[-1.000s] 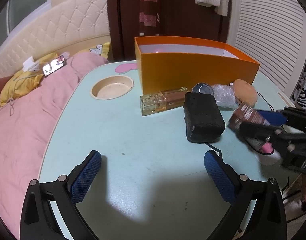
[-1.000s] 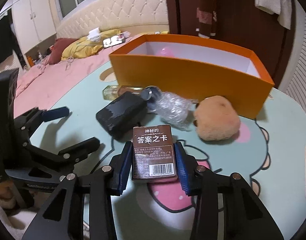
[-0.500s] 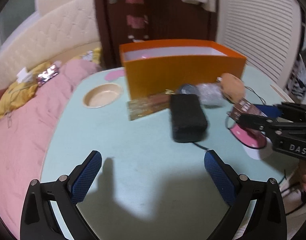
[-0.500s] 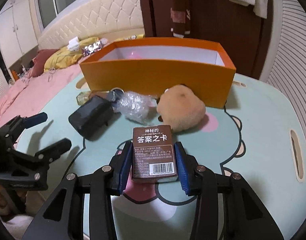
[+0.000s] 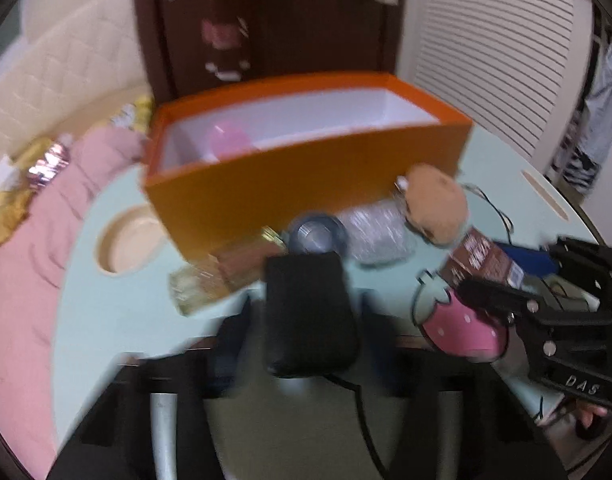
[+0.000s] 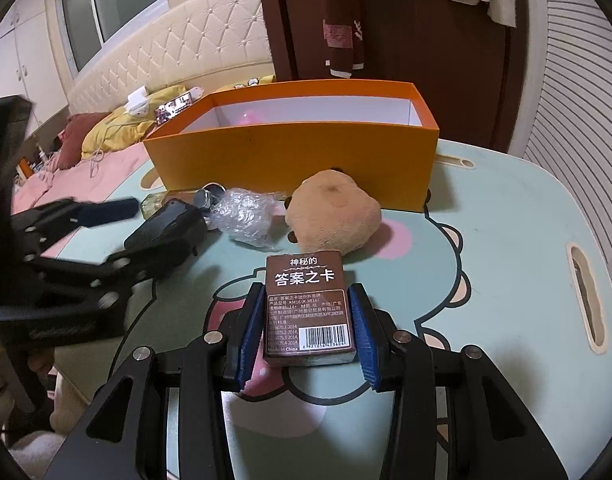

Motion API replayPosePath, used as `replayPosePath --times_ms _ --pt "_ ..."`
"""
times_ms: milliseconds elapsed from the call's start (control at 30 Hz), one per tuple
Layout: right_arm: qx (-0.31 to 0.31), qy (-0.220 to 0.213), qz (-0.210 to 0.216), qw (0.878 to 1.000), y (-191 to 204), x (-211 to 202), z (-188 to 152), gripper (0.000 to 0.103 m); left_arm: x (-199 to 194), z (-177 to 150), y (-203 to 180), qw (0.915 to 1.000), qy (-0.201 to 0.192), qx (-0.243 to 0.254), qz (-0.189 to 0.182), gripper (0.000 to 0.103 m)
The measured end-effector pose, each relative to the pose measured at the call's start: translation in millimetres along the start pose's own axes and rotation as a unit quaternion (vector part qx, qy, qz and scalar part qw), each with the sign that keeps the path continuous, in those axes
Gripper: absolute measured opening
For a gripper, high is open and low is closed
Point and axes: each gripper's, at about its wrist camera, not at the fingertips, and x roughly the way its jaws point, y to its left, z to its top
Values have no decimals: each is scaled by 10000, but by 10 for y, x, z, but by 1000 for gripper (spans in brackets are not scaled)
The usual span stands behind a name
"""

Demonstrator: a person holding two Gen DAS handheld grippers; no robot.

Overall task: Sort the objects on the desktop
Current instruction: 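Grasp the black pouch with the left gripper while the right gripper holds the card box, then lower the black pouch into the orange box while the right gripper drops the card box there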

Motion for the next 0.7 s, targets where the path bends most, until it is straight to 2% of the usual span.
replayPosePath --times_ms 200,400,700 --pt "5 -6 19 10000 -6 6 22 43 -142 -41 152 9994 -154 -292 -136 37" --pt "-134 -157 29 9998 65 -71 55 43 -348 -2 422 9978 -496 -429 -136 37" --pt "-276 -404 146 9987 151 -272 313 43 -560 377 621 9937 -1069 -266 -219 37"
